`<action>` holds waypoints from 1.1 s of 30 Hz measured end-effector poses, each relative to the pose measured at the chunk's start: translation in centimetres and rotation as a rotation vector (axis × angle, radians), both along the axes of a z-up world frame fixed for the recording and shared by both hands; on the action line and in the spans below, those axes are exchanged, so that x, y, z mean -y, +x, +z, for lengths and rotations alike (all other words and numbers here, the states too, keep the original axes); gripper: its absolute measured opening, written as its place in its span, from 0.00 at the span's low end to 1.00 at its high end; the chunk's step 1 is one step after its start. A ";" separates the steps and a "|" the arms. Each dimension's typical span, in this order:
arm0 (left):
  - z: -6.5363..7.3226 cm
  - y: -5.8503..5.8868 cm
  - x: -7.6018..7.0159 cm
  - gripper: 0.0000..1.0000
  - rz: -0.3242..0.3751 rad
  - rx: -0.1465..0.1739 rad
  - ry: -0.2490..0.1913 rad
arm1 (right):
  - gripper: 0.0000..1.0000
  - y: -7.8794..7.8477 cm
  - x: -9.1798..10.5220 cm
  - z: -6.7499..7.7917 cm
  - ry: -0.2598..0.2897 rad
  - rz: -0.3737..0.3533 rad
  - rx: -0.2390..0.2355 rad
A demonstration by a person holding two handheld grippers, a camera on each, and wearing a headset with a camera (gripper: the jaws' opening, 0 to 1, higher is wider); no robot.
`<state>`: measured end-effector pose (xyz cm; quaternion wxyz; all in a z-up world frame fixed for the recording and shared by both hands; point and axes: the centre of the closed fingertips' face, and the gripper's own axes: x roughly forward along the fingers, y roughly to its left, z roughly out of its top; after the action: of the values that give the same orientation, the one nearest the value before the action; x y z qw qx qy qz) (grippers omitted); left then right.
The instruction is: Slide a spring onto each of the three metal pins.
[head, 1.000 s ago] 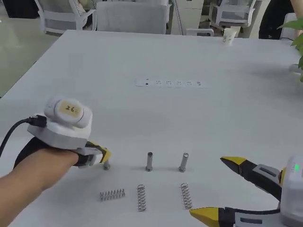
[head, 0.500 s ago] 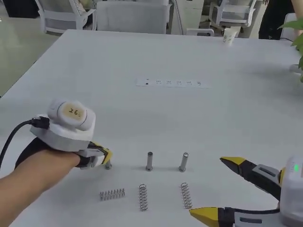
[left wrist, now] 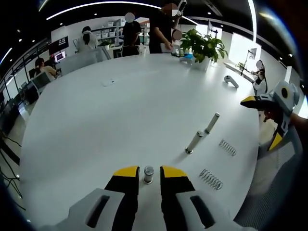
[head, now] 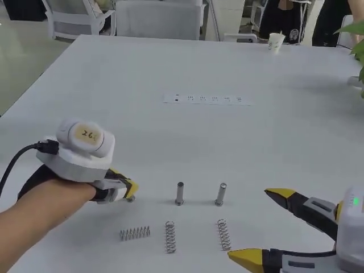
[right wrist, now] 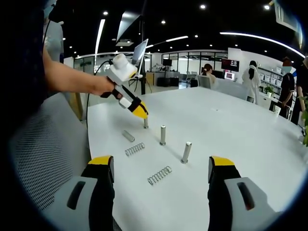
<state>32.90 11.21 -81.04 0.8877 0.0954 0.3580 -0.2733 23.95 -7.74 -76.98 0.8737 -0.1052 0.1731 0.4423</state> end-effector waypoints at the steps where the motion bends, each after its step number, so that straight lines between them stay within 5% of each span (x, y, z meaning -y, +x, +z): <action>1: 0.0 -0.1 0.0 0.10 0.002 -0.004 -0.001 | 0.80 0.0 0.0 0.0 0.000 -0.001 0.000; 23: 1.0 -3.3 -1.9 0.26 -0.019 0.020 -0.064 | 0.81 0.0 0.0 0.0 -0.002 -0.001 0.001; 33: 0.0 -6.3 -0.6 0.25 -0.154 0.002 -0.124 | 0.81 0.0 0.1 0.1 0.000 -0.009 0.001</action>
<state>26.62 11.86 -81.04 0.8686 0.0678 0.3310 -0.3624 23.94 -7.88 -76.92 0.8757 -0.1048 0.1732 0.4383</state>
